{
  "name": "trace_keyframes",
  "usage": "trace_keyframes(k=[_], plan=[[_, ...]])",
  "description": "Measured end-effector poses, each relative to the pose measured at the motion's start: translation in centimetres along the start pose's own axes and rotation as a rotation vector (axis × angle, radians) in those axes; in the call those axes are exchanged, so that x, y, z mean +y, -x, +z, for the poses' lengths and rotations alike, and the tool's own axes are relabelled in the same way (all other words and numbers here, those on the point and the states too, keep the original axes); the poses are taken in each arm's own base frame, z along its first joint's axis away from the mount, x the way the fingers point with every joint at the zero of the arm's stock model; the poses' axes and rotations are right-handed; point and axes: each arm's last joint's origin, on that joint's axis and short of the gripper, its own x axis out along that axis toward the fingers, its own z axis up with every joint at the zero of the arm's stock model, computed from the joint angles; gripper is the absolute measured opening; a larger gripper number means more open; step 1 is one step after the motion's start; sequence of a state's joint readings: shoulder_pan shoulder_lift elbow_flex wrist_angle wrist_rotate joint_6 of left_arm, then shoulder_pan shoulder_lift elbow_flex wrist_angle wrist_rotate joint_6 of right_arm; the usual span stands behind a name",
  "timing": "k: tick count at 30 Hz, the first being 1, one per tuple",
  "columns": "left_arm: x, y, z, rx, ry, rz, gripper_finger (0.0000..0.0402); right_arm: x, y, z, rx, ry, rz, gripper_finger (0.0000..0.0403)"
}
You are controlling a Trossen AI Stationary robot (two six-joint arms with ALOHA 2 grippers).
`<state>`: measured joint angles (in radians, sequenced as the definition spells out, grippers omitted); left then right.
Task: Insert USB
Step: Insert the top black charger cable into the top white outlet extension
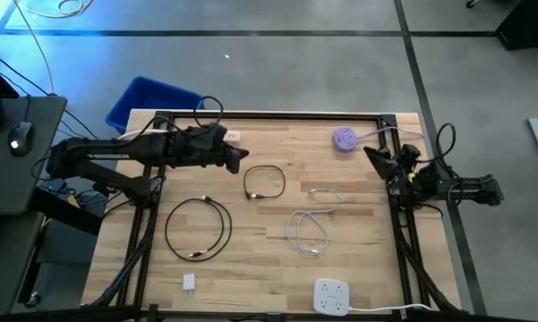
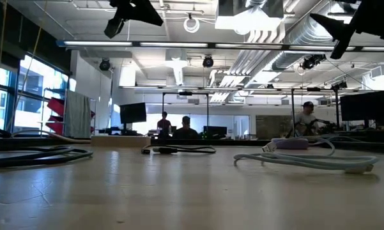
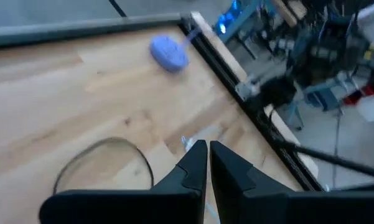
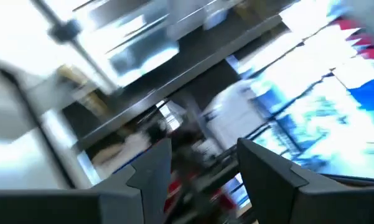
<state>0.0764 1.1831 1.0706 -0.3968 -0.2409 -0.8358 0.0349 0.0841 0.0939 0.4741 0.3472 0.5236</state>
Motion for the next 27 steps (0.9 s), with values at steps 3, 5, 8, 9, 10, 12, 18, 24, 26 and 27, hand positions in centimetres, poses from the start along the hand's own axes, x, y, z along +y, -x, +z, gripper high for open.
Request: trace_keyframes(k=[3,5,8,9,10,12,18,24,26,27], plan=[[0.0,-1.7,-0.9,0.104,-0.086,-0.027,0.0000,0.8,-0.9,0.3,0.091,0.043,0.060,0.0169],[0.1,-3.3,-1.8,0.196,-0.183,-0.044,0.0005,1.3,-1.8,0.1,0.194,0.061,0.080,0.0169],[0.8,-6.3,-3.3,0.334,-0.278,-0.049,0.0025,2.2,-3.3,0.1,0.352,0.040,0.048,0.0169],[1.0,-7.2,-3.7,0.368,-0.316,-0.053,0.0035,2.5,-3.8,0.2,0.410,0.034,0.027,0.0169],[1.4,-8.1,-4.2,0.400,-0.366,-0.055,0.0046,2.8,-4.3,0.3,0.465,0.034,0.011,0.0169],[1.9,-9.7,-5.3,0.457,-0.495,-0.057,0.0070,3.4,-5.2,0.4,0.572,0.045,-0.017,0.0169],[3.4,-13.6,-8.3,0.579,-0.723,-0.048,0.0129,4.7,-7.2,1.2,0.763,0.123,-0.114,0.0169],[5.2,-16.1,-10.8,0.682,-0.797,-0.001,0.0142,5.6,-8.2,1.9,0.802,0.133,-0.138,0.0169],[5.7,-16.8,-11.5,0.710,-0.807,0.019,0.0139,5.7,-8.3,2.1,0.797,0.132,-0.135,0.0169],[6.0,-17.1,-11.9,0.721,-0.810,0.033,0.0135,5.7,-8.3,2.1,0.796,0.131,-0.135,0.0169]])
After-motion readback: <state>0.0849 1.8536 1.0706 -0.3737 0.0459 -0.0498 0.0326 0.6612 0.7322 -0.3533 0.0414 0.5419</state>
